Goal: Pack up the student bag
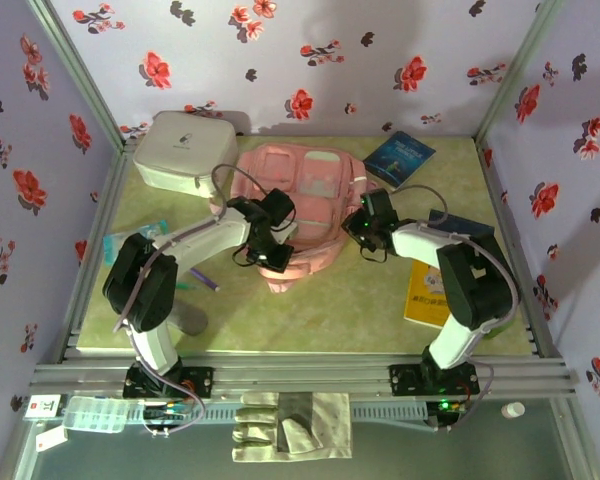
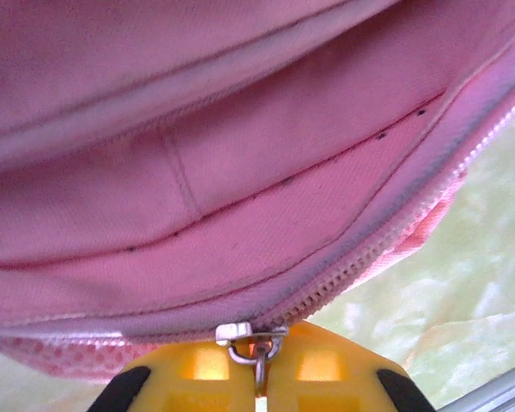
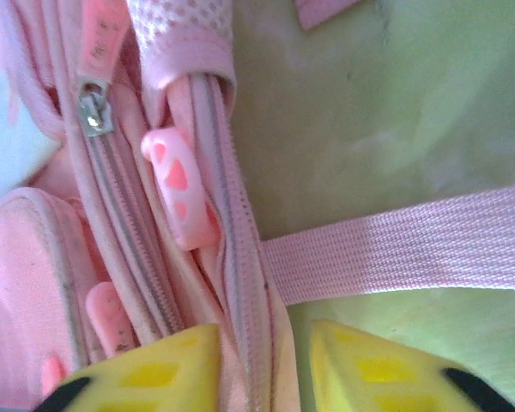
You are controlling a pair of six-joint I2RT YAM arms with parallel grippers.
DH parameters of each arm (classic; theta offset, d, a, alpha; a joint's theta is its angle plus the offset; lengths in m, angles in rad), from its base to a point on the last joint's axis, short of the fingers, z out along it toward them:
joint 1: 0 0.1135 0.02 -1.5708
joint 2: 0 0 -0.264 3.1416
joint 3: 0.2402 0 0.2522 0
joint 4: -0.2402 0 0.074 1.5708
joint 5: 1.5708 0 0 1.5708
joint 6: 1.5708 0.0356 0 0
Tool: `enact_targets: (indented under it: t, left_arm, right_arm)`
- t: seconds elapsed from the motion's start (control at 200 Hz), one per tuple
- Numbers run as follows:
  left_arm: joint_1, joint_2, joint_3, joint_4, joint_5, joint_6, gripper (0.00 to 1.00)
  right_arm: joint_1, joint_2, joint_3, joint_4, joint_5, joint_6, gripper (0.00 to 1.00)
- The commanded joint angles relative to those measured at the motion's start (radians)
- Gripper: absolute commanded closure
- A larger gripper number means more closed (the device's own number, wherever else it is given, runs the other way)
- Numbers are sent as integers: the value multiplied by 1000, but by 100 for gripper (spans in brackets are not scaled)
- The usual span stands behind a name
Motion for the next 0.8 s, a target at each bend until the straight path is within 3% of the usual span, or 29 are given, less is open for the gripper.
enact_targets:
  t: [0.0, 0.355, 0.675, 0.795]
  left_arm:
    - [-66, 48, 107, 1, 61, -36, 100]
    - [-127, 190, 265, -3, 59, -87, 100]
    - [-131, 210, 265, -12, 60, -79, 100]
    - [-131, 206, 256, -7, 59, -83, 100]
  right_arm:
    - [-23, -113, -44, -27, 39, -15, 58]
    - [11, -324, -193, -163, -44, 203, 29]
    - [63, -201, -143, -82, -79, 236, 27]
    - [76, -149, -132, -75, -66, 242, 38]
